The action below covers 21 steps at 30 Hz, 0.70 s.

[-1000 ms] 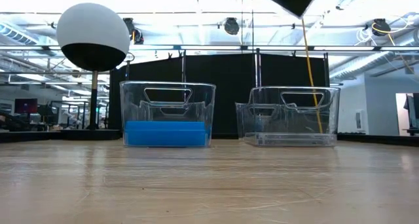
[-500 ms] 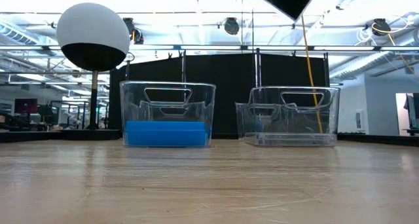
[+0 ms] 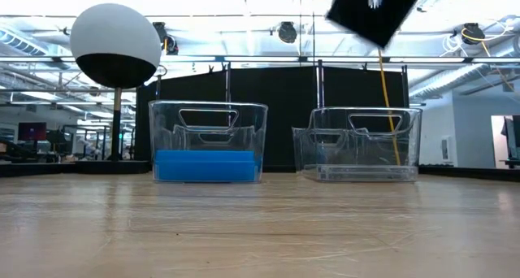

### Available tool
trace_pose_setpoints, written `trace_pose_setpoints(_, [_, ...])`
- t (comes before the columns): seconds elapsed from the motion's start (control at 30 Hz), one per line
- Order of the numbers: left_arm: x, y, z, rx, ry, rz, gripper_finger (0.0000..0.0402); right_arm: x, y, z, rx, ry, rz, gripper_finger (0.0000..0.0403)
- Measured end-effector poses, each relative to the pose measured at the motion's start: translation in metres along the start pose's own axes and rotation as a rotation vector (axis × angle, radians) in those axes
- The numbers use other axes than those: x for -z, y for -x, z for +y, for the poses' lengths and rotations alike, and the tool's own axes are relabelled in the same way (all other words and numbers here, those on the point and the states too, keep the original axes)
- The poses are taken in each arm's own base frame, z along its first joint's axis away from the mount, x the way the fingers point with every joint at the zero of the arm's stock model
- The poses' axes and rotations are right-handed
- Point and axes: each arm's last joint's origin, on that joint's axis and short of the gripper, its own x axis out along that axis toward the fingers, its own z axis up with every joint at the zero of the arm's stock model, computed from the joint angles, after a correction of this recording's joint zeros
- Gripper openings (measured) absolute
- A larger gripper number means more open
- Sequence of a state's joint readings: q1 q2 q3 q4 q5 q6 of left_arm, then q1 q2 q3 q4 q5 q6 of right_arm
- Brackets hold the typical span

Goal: Pick & place jewel cases by type
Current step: Put the black cd case into the right transparent bin

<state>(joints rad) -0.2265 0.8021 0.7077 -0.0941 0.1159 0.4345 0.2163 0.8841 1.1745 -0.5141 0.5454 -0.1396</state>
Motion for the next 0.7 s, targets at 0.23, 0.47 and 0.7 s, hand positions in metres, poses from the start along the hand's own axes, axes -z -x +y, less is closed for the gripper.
trace_pose_setpoints(0.23, [0.044, -0.009, -0.02, 0.016, -0.008, 0.0, 0.0005, 0.041, -0.052, 0.013, 0.105, 0.07, 0.143, 0.0018])
trace_pose_setpoints(0.47, [0.053, -0.01, -0.019, -0.002, -0.007, 0.034, 0.0037, 0.064, -0.112, 0.022, 0.229, 0.167, 0.306, 0.0018])
trace_pose_setpoints(0.7, [0.058, -0.008, -0.012, -0.038, -0.011, 0.067, 0.0041, 0.073, -0.153, 0.029, 0.223, 0.218, 0.431, 0.0018])
